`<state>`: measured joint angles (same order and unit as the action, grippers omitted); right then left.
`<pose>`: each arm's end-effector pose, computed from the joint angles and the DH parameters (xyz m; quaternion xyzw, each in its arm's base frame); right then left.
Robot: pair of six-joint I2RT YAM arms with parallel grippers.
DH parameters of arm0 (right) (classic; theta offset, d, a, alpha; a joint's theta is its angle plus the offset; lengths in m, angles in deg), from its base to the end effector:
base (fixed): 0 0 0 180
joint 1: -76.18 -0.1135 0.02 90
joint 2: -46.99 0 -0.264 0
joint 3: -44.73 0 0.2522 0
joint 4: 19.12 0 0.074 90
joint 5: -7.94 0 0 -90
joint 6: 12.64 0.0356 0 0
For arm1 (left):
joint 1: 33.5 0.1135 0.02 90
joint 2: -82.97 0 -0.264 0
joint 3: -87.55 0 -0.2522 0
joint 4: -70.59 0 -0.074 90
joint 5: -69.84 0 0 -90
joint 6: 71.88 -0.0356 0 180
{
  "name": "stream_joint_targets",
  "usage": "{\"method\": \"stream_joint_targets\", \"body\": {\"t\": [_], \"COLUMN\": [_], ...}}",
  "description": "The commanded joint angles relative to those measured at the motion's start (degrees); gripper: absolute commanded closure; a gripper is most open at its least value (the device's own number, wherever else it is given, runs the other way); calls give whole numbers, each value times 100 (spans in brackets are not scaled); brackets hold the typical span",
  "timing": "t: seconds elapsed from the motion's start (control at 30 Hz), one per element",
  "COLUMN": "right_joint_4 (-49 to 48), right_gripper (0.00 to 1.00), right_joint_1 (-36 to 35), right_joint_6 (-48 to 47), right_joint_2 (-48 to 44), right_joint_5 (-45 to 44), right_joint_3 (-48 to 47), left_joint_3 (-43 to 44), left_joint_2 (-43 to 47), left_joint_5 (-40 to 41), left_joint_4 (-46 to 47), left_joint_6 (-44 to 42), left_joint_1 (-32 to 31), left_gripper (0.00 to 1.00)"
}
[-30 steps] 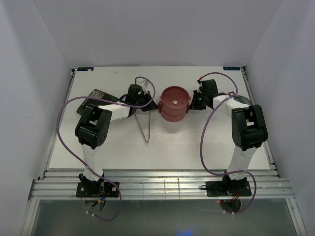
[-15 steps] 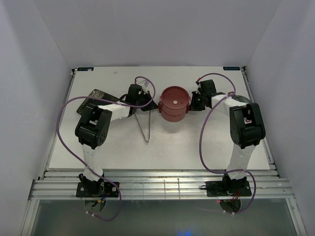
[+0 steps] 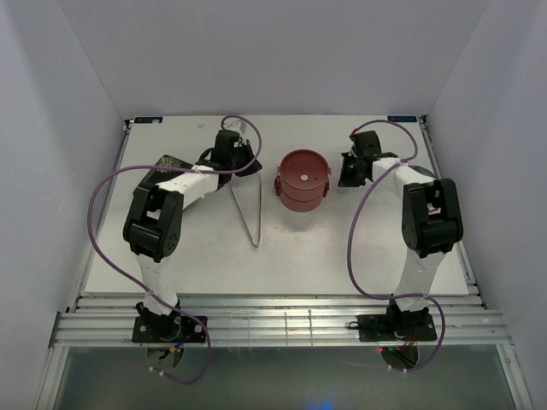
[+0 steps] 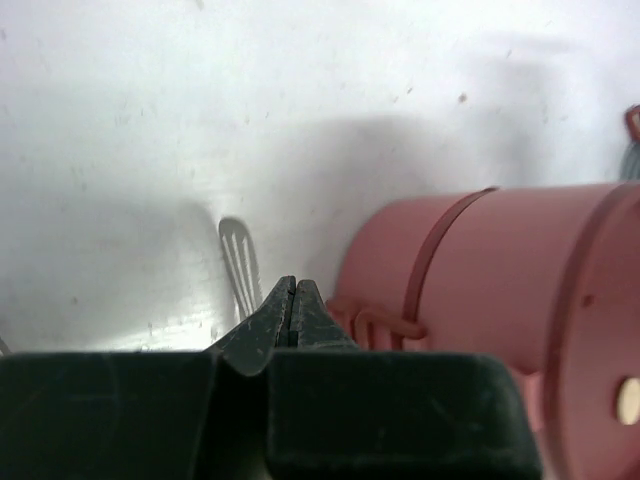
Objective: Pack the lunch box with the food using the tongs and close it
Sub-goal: Close the fastener on the packing box.
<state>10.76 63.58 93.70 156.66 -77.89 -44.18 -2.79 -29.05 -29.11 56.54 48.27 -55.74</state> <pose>0.4036 0.0929 0.1880 0.0185 0.9409 0.1173 0.3173 0.4052 -0.1717 0.1975 -0.0263 0.8902 -0.2609 0.3725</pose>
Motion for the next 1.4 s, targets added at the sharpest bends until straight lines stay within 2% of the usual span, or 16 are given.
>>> {"method": "stream_joint_targets", "body": {"t": [0.0, 0.13, 0.23, 0.47, 0.8, 1.13, 1.27, 1.37], "right_joint_4": [251, 260, 225, -92, -56, -109, -162, -319], "right_gripper": [92, 92, 92, 92, 92, 92, 92, 92], "right_joint_1": [-5, -84, -444, -630, -322, -50, 109, 82], "right_joint_6": [-25, 45, 10, 203, 238, -446, -641, -614], "right_joint_2": [-104, 98, 151, 46, -314, -341, -227, -235], "right_joint_5": [-293, -30, -161, 76, -152, 128, 338, 628], "right_joint_3": [-411, -605, -728, -465, -166, -298, -316, -97], "left_joint_3": [320, 241, 320, 338, 268, 76, -470, -725], "left_joint_2": [217, -38, -310, -698, -250, 646, 902, 911], "left_joint_5": [-141, -519, -669, -1117, -450, 1000, 238, 96], "left_joint_4": [-137, 203, 354, 522, 127, -586, -278, -252], "left_joint_6": [-45, 228, 351, 650, 483, 35, 113, 237], "left_joint_1": [-8, -61, -245, -545, -369, -228, -228, -281], "left_gripper": [100, 100, 100, 100, 100, 100, 100, 100]}}
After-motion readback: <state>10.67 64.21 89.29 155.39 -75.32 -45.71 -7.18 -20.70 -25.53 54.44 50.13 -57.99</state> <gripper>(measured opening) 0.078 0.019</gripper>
